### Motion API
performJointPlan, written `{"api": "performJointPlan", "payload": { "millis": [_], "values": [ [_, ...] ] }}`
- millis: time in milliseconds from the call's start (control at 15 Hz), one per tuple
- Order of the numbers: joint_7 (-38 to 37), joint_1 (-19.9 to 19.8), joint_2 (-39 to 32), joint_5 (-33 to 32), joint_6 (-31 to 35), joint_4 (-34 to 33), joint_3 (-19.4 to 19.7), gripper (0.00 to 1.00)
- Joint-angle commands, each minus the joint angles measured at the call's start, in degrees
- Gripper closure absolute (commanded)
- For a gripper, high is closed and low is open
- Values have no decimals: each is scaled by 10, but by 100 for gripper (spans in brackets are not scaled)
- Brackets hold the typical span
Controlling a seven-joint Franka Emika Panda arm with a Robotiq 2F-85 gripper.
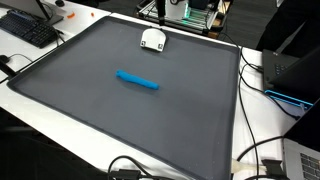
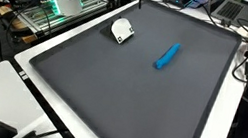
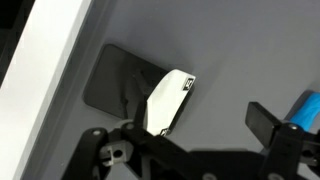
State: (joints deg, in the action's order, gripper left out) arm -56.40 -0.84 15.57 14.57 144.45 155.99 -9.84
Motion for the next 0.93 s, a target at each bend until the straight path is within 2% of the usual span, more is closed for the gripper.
{"api": "performJointPlan", "payload": {
  "millis": [0,200,400,867],
  "values": [
    [-98,-14,-38,-8,70,20,1,0],
    [-205,-30,-78,-43,97,14,0,0],
    [-268,-27,-101,-73,103,14,10,0],
    [-263,-3,-124,-68,96,12,30,0]
  ]
}}
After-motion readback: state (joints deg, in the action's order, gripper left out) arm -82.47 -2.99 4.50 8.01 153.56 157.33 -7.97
